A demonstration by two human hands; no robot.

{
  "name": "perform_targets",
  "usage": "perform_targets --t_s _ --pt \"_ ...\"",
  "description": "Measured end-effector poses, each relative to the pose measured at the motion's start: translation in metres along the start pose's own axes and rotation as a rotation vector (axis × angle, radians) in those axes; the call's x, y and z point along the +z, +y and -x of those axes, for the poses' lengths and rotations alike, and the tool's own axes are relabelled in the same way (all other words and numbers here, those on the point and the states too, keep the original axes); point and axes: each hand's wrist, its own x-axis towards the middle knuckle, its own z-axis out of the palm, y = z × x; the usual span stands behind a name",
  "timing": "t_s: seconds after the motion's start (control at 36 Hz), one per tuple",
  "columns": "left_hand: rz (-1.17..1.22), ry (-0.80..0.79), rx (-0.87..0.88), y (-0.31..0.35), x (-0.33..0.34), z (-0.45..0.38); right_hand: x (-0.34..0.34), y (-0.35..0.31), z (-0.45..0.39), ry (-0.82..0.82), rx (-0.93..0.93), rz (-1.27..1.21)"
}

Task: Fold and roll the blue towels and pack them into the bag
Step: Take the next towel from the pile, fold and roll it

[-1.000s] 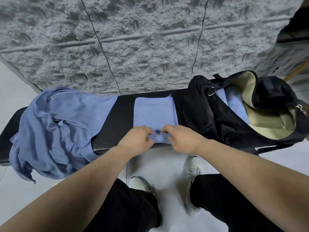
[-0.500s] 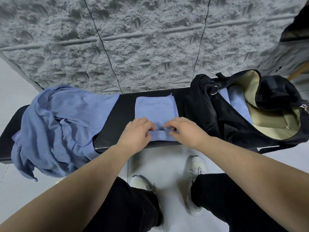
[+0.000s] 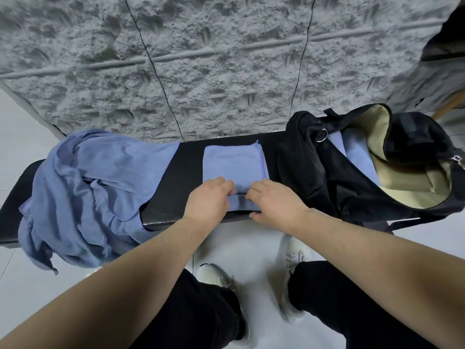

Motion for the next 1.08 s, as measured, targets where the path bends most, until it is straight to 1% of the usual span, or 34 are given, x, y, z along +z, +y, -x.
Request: perform_targets --t_s 0.11,0.22,0.39,0.53,0.64,0.72,0.92,1.0,1.08 --pt "-0.011 0.003 0.021 -0.003 0.001 0.001 -0.005 0.004 -0.004 -0.042 0.021 -0.029" --pt "-0.031 0.012 0.021 -0.003 0.0 0.001 -0.007 0.007 -0.005 -0.007 0.028 -0.1" --pt "-0.053 0.027 0.056 -0.002 0.002 0.002 -0.004 0.008 -0.005 -0.069 0.102 -0.172" --pt "-0.065 -0.022 0.119 -0.005 0.001 0.003 -0.005 0.009 -0.007 -0.084 0.136 -0.23" --pt "-0.086 -0.086 0.13 -0.007 0.0 0.001 -0.002 0.013 -0.008 -0.091 0.172 -0.34" --pt "-0.117 -0.097 0.138 -0.005 -0.001 0.001 -0.008 0.016 -0.004 -0.078 0.231 -0.486" --pt "-0.133 -0.148 0.15 -0.001 -0.003 0.003 -0.016 0.019 0.003 -0.22 0.326 -0.651" --pt "-0.077 -0.148 0.128 -0.001 -0.003 0.003 -0.014 0.02 0.002 -0.219 0.329 -0.664" --pt "-0.018 -0.132 0.134 -0.002 -0.002 0.003 -0.015 0.021 0.0 -0.194 0.28 -0.616"
